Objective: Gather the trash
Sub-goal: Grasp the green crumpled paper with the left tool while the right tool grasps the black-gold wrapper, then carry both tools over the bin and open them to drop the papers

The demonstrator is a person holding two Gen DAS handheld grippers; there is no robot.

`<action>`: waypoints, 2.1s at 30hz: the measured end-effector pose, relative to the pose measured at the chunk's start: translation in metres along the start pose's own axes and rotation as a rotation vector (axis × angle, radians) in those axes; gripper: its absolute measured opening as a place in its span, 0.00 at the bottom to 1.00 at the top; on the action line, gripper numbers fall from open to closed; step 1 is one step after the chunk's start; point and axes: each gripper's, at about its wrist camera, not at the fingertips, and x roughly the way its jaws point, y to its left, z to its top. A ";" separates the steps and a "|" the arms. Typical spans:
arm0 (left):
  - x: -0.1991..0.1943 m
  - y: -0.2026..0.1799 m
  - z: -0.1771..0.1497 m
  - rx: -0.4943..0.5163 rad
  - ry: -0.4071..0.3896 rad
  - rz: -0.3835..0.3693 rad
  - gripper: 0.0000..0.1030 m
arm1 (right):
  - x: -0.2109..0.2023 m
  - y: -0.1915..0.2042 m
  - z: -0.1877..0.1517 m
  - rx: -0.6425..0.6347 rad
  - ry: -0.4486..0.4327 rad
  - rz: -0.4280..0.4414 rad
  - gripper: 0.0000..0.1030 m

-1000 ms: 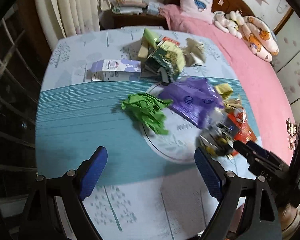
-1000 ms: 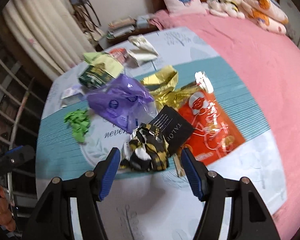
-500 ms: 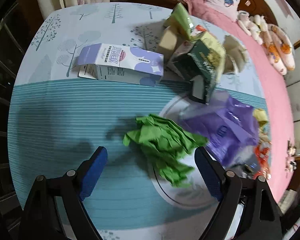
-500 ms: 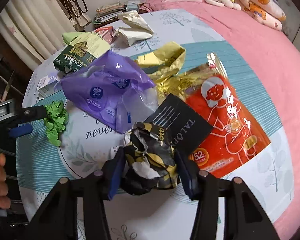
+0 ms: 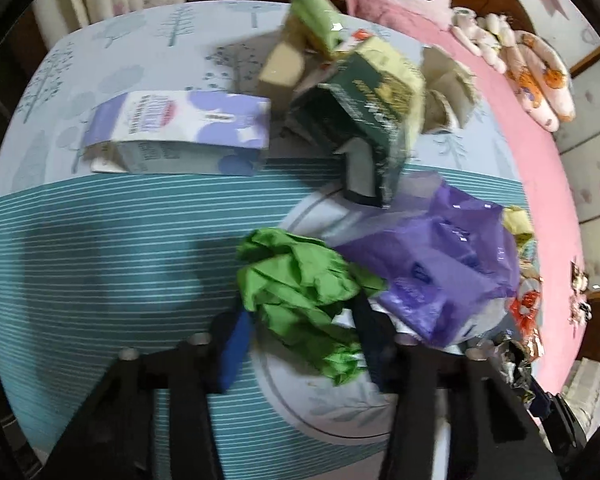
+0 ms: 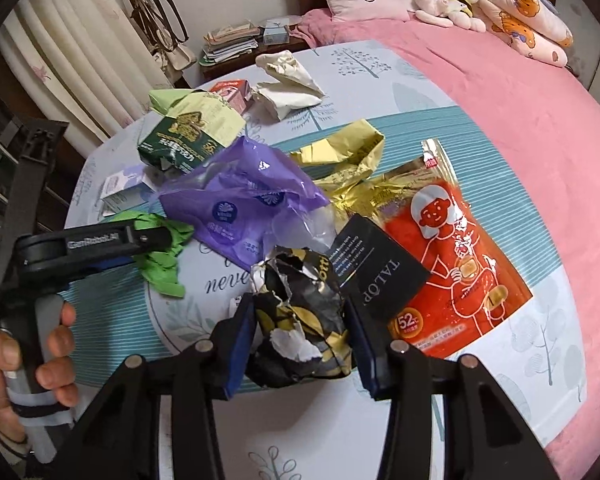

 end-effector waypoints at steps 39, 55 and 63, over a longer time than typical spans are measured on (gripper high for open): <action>-0.191 -0.151 -0.287 0.153 -0.235 0.110 0.34 | -0.182 -0.114 -0.127 -0.182 -0.157 0.330 0.42; -0.129 -0.177 -0.394 0.161 -0.083 0.170 0.34 | -0.142 -0.167 -0.224 -0.170 0.037 0.324 0.42; -0.048 -0.151 -0.417 0.169 0.038 0.175 0.34 | -0.069 -0.176 -0.269 -0.127 0.136 0.247 0.42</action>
